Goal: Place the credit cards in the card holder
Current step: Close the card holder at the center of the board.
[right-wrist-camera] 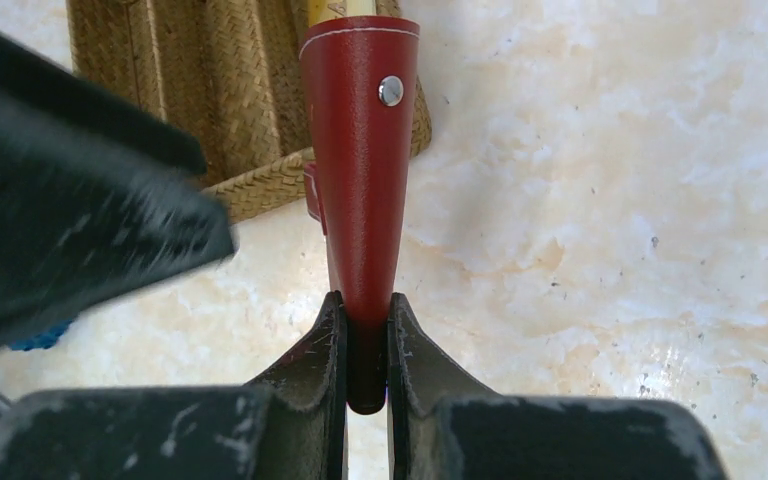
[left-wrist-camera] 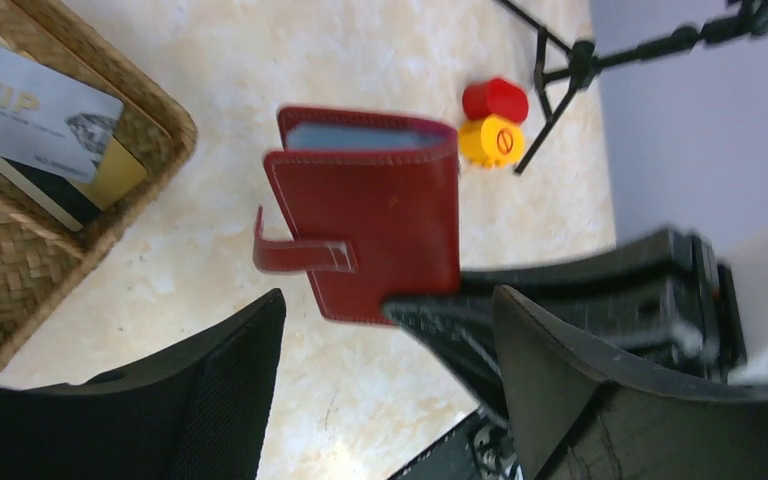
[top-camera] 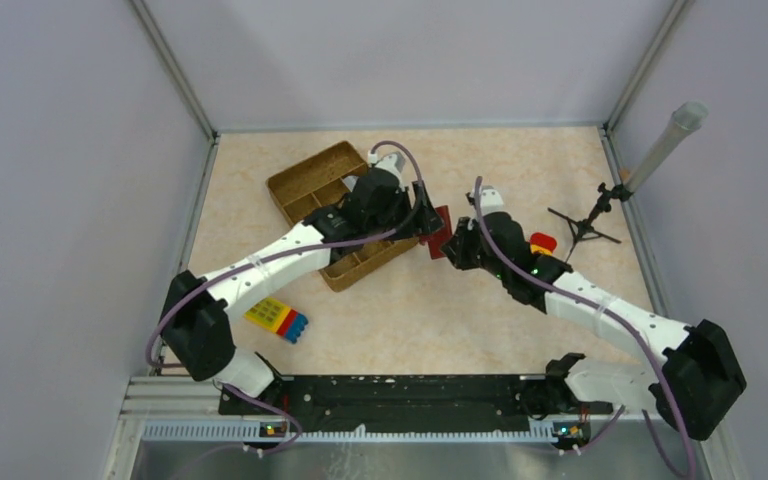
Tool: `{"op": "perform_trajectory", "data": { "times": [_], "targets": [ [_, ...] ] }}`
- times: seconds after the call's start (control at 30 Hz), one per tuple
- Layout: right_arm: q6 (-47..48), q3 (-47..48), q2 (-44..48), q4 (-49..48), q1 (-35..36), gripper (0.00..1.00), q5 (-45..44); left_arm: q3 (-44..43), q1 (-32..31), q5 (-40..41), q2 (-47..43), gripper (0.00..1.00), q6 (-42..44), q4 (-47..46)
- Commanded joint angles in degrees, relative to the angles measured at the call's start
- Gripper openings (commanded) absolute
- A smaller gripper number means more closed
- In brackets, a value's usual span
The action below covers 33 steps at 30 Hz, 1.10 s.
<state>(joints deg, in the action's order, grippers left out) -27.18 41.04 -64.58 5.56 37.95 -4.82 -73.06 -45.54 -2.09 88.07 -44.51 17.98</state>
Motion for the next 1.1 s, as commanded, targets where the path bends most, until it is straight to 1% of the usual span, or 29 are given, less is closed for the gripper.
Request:
{"op": "perform_trajectory", "data": {
  "times": [0.0, 0.13, 0.23, 0.3, 0.43, 0.57, 0.67, 0.73, 0.93, 1.07],
  "targets": [
    [4.0, 5.0, -1.5, 2.4, 8.6, 0.0, -17.5, 5.9, 1.9, 0.3, -3.8, 0.77, -5.1, -7.6],
    [4.1, 6.8, -3.7, 2.8, 14.0, 0.0, -23.8, 9.1, 3.1, -0.9, -4.6, 0.79, -8.2, -9.1],
    [4.2, 8.5, -6.5, 3.6, 16.7, 0.0, -27.1, 12.0, 3.4, -1.7, -5.9, 0.8, -10.1, -12.7],
    [3.8, 9.9, -8.2, 4.9, 18.2, 0.0, -29.3, 13.5, 3.4, -2.0, -6.5, 0.84, -10.6, -14.7],
    [4.1, 11.7, -10.9, 5.5, 20.9, 0.0, -31.9, 14.3, 3.4, -2.0, -6.5, 0.86, -11.2, -15.1],
    [3.7, 13.2, -13.4, 6.2, 22.3, 0.0, -32.8, 15.7, 3.5, -2.1, -7.3, 0.87, -12.1, -17.4],
    [4.4, 13.8, -14.2, 6.0, 24.4, 0.0, -34.8, 15.8, 3.7, -1.7, -7.1, 0.87, -11.9, -16.8],
    [5.1, 14.3, -14.8, 5.9, 25.4, 0.0, -35.5, 15.9, 4.1, -2.1, -6.6, 0.86, -12.4, -16.8],
    [4.5, 14.1, -16.3, 5.8, 27.2, 0.0, -37.4, 18.0, 4.8, -2.5, -6.4, 0.78, -14.6, -19.9],
    [3.4, 11.8, -14.6, 3.6, 27.3, 0.0, -36.2, 20.9, 5.7, -1.7, -8.3, 0.77, -16.5, -22.1]
  ]
}}
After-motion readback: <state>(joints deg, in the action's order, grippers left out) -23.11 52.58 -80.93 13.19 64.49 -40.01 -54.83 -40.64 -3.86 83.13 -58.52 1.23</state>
